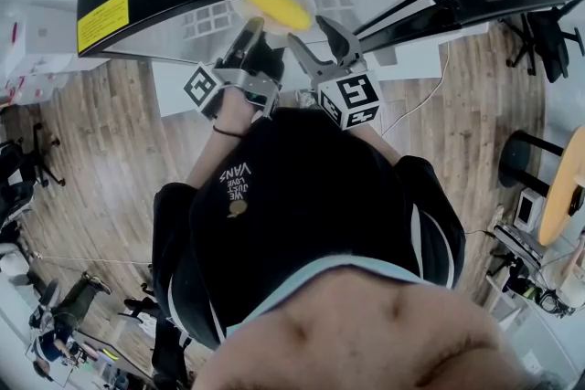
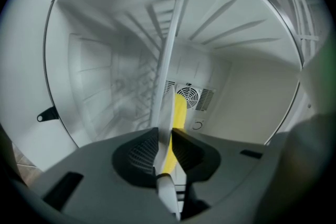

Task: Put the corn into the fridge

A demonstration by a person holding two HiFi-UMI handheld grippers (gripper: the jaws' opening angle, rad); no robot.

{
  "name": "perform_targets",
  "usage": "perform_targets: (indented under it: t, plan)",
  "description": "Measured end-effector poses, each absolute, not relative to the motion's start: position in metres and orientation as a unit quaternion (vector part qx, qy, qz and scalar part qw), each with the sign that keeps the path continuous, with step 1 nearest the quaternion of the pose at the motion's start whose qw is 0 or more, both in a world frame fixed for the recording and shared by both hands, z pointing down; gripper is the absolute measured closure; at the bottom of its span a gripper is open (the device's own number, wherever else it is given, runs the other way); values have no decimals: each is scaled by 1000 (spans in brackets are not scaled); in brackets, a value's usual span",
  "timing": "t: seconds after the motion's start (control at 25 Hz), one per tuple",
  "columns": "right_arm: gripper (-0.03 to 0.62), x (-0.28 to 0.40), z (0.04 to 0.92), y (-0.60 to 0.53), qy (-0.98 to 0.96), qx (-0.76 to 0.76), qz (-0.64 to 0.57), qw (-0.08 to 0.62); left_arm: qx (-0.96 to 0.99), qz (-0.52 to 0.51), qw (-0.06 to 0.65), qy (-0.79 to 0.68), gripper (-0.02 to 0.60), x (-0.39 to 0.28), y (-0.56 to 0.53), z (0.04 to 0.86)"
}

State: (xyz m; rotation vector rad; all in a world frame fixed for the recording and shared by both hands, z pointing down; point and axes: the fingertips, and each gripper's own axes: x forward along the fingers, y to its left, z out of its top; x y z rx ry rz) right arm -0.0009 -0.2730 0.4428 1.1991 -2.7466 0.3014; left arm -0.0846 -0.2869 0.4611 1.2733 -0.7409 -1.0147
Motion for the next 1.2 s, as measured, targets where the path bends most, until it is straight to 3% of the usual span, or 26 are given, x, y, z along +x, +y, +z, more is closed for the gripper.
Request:
perform_targets:
  t: [1.2]
  plan:
    - [353, -14, 445, -306, -916, 380, 92, 86, 545, -457, 625, -322, 525, -90, -286, 465]
